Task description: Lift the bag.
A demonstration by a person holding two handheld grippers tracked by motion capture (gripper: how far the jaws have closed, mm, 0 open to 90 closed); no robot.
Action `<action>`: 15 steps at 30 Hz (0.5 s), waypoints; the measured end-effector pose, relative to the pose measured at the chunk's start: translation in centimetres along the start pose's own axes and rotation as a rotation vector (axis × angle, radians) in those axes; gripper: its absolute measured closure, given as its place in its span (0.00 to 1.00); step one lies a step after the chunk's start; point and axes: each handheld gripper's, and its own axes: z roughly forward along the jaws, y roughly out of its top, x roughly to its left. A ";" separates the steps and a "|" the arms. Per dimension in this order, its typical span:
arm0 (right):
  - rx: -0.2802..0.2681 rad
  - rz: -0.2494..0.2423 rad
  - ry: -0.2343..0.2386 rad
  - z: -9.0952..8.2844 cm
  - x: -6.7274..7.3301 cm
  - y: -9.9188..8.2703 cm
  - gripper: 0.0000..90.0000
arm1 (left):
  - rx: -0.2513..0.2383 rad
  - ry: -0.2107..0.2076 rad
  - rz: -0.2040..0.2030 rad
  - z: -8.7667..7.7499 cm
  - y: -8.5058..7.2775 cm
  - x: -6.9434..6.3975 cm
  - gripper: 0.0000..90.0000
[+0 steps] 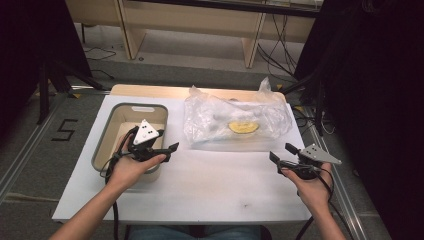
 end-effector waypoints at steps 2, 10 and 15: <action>0.009 -0.003 0.009 -0.2 0.1 -0.3 0.32 | 0.000 -0.004 -0.001 -0.2 -0.3 -0.1 0.35; 0.023 -0.001 0.038 -0.8 0.1 -1.4 0.33 | 0.008 -0.021 0.010 -0.8 -2.0 -0.2 0.35; 0.036 -0.003 0.051 -1.0 0.3 -1.9 0.33 | 0.014 -0.033 0.011 -1.1 -2.8 -0.2 0.34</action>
